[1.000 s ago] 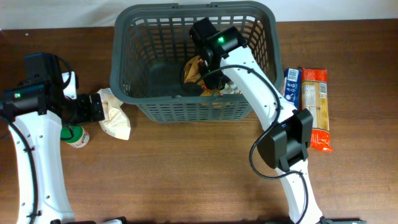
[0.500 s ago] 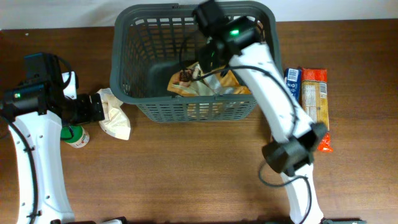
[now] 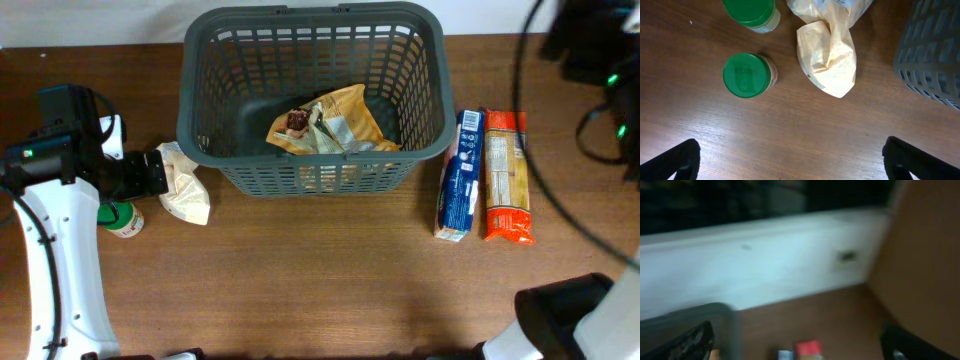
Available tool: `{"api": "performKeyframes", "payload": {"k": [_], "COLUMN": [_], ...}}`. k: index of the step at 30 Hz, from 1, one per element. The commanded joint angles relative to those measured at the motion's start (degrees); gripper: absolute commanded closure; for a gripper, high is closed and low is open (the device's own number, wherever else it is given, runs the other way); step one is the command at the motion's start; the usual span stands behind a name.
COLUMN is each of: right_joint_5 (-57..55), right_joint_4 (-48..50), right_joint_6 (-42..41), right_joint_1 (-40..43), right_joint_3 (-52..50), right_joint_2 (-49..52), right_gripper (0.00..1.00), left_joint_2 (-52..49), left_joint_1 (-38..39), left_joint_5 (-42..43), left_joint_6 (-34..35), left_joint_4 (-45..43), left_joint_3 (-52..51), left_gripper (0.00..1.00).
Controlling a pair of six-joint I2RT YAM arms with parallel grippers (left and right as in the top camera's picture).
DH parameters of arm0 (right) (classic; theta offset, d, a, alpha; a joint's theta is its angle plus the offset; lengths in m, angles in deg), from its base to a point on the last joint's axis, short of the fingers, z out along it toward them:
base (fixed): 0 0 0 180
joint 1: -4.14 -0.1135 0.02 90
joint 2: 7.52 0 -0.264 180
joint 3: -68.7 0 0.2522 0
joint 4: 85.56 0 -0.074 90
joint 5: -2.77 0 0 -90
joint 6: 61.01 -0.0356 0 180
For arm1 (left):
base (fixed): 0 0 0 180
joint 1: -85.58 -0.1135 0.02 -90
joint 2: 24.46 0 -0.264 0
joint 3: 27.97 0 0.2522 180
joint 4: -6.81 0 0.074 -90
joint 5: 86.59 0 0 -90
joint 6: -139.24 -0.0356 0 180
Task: Pack container
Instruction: 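Grasp the orange-and-clear pasta pack with the right gripper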
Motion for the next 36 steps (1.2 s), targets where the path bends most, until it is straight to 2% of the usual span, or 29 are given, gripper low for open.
{"api": "performKeyframes", "payload": {"k": [1,5,10,15,17,22,28,31,33,34,35,36], "right_joint_5": [3.04,10.51,20.06,24.5,27.67,28.26,29.16,29.16,29.16,29.16,29.16,29.31], "right_joint_4": [-0.46,-0.28,2.25,6.91,10.45,20.22,29.64,32.0,32.85,33.22,33.7,34.07], "right_joint_6": [-3.61,-5.64,-4.96,-2.54,0.39,1.27,1.25,1.22,1.2,1.2,0.98,0.76], "right_joint_1": [9.7,17.9,23.41,24.06,23.78,23.74,24.09,24.02,24.04,24.04,24.04,24.04], "right_joint_3": [-7.63,-19.43,-36.3,-52.22,-59.08,-75.14,-87.93,-90.27,-91.08,-91.36,-91.78,-92.06], "right_joint_2": [4.31,5.81,9.07,11.3,11.45,11.45,11.45,11.45,11.45,11.45,11.45,11.45], "right_gripper": [0.01,0.02,0.02,0.02,0.02,0.01,0.01,0.02,0.1,0.23,0.43,0.55], "left_joint_2": [-0.33,-0.33,-0.33,-0.33,-0.33,-0.33,-0.33,-0.33,-0.33,-0.33,-0.33,-0.33], "left_joint_1": [-0.31,-0.31,-0.31,-0.31,-0.31,-0.31,-0.31,-0.31,-0.31,-0.31,-0.31,-0.31], "left_joint_5": [0.42,0.42,0.42,0.42,0.42,0.42,0.42,0.42,0.42,0.42,0.42,0.42], "left_joint_6": [-0.07,-0.07,-0.07,-0.07,-0.07,-0.07,-0.07,-0.07,-0.07,-0.07,-0.07,-0.07], "left_joint_4": [0.04,0.04,0.04,0.04,0.04,0.02,0.02,0.04,0.04,0.04,0.04,0.04], "left_joint_3": [0.68,0.68,0.68,0.68,0.68,0.68,0.68,0.68,0.68,0.68,0.68,0.68], "left_gripper": [0.01,0.01,0.01,0.01,0.01,0.01,0.01,0.01,0.01,0.01,0.01,0.01]}}
